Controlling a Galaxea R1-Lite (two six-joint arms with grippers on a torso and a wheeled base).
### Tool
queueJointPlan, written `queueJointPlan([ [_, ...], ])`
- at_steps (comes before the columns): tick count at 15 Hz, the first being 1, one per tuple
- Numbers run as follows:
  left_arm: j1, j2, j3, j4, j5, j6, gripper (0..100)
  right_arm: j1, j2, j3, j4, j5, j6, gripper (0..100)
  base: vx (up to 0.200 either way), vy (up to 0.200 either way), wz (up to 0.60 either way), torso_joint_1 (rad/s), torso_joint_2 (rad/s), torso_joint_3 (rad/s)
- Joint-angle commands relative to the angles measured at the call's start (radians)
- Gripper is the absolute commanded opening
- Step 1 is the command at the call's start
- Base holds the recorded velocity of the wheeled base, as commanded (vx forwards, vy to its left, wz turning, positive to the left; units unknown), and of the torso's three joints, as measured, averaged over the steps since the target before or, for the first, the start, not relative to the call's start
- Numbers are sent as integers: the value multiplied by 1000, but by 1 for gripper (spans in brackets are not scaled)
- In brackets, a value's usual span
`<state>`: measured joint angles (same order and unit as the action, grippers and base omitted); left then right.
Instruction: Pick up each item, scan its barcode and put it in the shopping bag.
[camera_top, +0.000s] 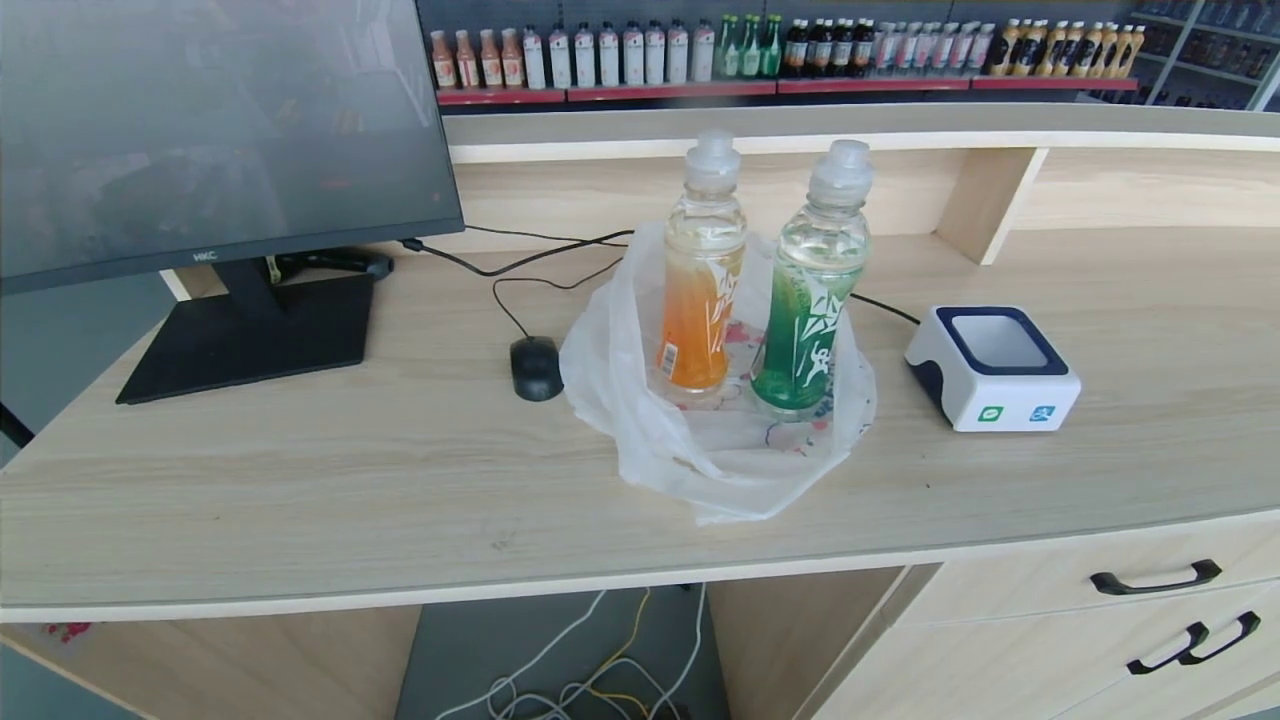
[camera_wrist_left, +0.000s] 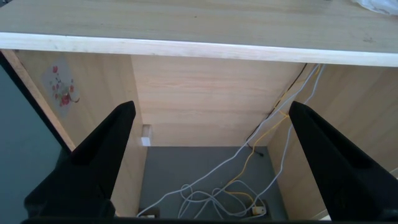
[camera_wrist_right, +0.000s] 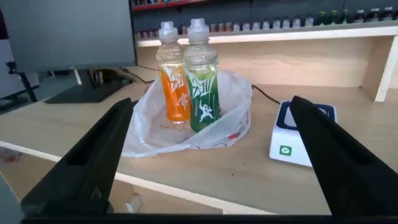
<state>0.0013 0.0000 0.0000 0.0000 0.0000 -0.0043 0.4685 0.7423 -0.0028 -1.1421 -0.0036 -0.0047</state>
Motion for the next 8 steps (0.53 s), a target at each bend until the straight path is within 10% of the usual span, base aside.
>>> queueJointPlan([
  [1, 0, 0, 0, 0, 0, 0, 100, 5, -291, 0, 386, 14, -11, 100, 0, 0, 0, 0, 0, 0],
  [8, 0, 0, 0, 0, 0, 0, 100, 9, -595, 1, 953, 17, -44, 100, 0, 0, 0, 0, 0, 0],
])
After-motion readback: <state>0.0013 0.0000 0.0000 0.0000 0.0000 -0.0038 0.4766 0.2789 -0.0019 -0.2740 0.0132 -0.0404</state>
